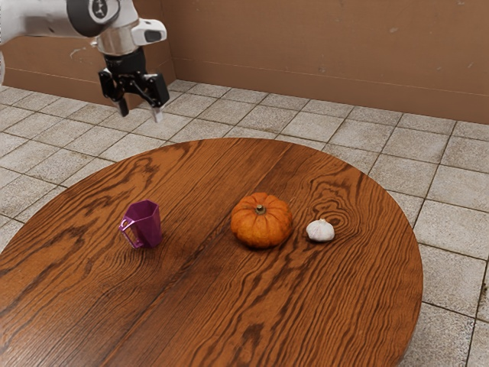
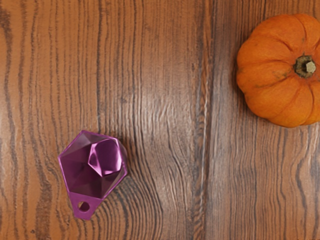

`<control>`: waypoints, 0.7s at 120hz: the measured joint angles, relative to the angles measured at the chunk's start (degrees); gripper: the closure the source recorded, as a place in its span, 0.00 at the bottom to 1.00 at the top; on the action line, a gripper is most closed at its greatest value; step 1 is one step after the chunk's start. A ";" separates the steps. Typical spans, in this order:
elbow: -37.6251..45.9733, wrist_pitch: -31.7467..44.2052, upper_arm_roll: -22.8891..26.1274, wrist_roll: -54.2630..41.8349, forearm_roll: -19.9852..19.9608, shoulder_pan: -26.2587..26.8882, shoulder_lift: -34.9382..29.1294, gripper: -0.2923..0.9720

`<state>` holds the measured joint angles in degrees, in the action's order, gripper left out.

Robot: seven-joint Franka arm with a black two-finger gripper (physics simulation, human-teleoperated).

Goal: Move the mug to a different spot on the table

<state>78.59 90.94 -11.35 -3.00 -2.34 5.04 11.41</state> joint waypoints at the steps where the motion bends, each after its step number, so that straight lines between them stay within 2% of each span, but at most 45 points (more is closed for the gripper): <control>1: 0.05 0.02 -0.03 -0.03 -0.01 0.04 0.02 0.23; 12: 2.54 0.23 -0.29 -0.47 0.14 -0.31 -1.26 0.23; 23: 12.55 3.03 -0.88 -2.88 1.36 -2.48 -6.02 0.23; 37: 20.56 9.14 -1.85 -8.46 2.04 -4.86 -7.74 0.23; 52: 25.02 14.78 -2.40 -14.05 2.42 -4.84 -7.44 0.23; 64: 28.49 20.07 -3.26 -17.81 2.42 -3.82 -4.49 0.23; 84: 33.93 27.62 -4.64 -24.67 -2.03 -4.57 -1.79 0.23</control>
<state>112.52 118.56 -16.00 -27.67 -4.37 0.47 9.62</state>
